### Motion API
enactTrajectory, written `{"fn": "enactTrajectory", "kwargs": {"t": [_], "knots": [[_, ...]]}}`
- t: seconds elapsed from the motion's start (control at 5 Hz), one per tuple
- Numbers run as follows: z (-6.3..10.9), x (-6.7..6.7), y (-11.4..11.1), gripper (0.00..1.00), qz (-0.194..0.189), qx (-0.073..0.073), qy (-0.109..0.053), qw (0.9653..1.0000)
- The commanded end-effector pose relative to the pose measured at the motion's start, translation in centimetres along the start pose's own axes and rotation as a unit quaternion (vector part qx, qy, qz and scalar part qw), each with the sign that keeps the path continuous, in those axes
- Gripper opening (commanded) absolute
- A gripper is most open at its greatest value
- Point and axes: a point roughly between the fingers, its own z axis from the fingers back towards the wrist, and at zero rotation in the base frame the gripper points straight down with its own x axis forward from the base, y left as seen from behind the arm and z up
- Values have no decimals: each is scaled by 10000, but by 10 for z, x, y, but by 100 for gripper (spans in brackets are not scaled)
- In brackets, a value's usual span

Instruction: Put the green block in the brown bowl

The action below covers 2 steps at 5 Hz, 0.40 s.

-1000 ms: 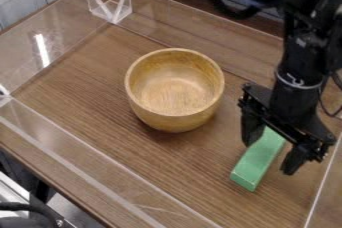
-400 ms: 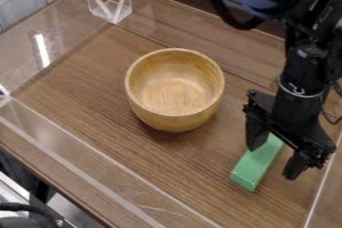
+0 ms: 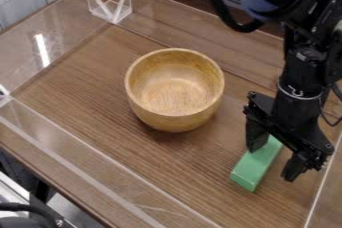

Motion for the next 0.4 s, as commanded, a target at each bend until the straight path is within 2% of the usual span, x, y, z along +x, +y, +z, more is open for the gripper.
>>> {"fn": "enactTrajectory", "kwargs": {"t": [0.0,0.2], "knots": [[13,11,4,100,23,-54,-250,9997],[14,12,7,100,16,-79,-252,9996]]}}
